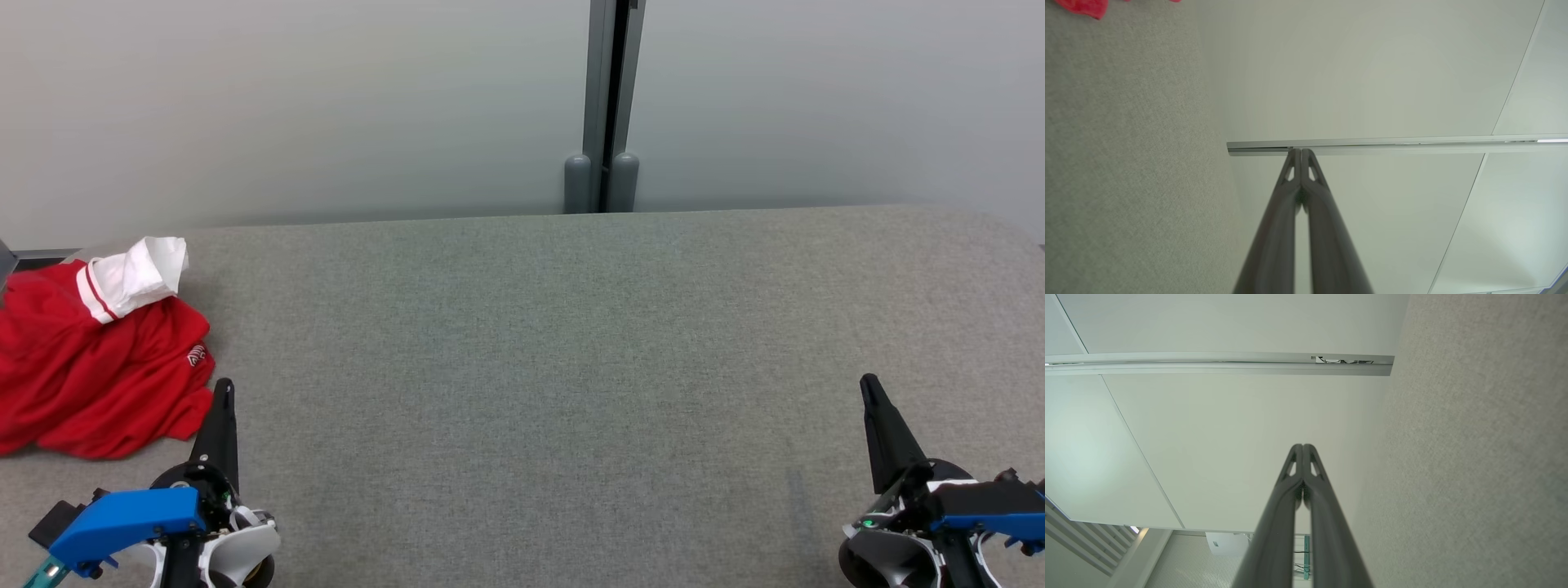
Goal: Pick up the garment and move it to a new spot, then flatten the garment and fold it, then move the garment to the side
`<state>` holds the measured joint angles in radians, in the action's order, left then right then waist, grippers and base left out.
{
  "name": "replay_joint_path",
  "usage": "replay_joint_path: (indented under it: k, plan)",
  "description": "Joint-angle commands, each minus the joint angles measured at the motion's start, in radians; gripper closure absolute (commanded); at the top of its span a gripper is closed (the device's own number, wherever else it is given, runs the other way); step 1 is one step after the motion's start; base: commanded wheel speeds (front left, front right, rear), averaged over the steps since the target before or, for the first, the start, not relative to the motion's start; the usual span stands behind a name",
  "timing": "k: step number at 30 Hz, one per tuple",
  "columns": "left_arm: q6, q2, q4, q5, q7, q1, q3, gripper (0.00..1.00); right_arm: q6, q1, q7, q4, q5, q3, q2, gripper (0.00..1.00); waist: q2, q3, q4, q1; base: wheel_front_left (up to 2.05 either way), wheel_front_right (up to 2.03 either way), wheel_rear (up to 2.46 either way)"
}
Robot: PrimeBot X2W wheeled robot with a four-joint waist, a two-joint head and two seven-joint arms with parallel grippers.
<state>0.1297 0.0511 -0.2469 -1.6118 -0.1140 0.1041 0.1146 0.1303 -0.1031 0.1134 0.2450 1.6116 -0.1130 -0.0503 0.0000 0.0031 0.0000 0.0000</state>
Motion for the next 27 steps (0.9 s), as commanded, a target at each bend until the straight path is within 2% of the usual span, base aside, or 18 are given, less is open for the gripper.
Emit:
replay_joint_path:
  k: [1, 2, 3, 7, 14, 27]
  plan:
    - [0.003, -0.002, 0.005, -0.002, -0.003, 0.010, 0.000, 1.00, 0.001, -0.012, 0.002, 0.001, 0.003, -0.001, 0.000, 1.00, 0.0000, 0.000, 0.000, 0.0000, 0.00, 0.00, 0.00]
    - [0.003, -0.002, 0.005, -0.002, -0.003, 0.010, 0.000, 1.00, 0.001, -0.012, 0.002, 0.001, 0.003, -0.001, 0.000, 1.00, 0.0000, 0.000, 0.000, 0.0000, 0.00, 0.00, 0.00]
    - [0.000, 0.000, -0.002, 0.000, 0.000, 0.000, 0.000, 0.00, 0.000, 0.001, 0.000, 0.001, 0.000, 0.000, 0.000, 0.00, 0.0000, 0.000, 0.000, 0.0000, 0.00, 0.00, 0.00]
    - [0.000, -0.004, -0.032, 0.002, 0.004, -0.033, -0.002, 0.00, -0.002, 0.028, -0.003, 0.031, -0.002, 0.005, 0.004, 0.00, 0.0000, 0.000, 0.000, 0.0000, 0.00, 0.00, 0.00]
    - [0.000, -0.004, -0.008, 0.037, 0.040, -0.026, -0.018, 0.00, -0.002, 0.031, -0.039, 0.012, -0.042, 0.028, 0.004, 0.00, 0.0000, 0.001, 0.001, 0.0000, 0.00, 0.00, 0.00]
    - [-0.007, -0.002, 0.032, 0.248, 0.100, -0.011, -0.050, 0.00, -0.001, 0.039, -0.099, -0.036, -0.242, 0.060, 0.003, 0.00, 0.0000, 0.003, 0.004, 0.0000, 0.00, 0.00, 0.00]
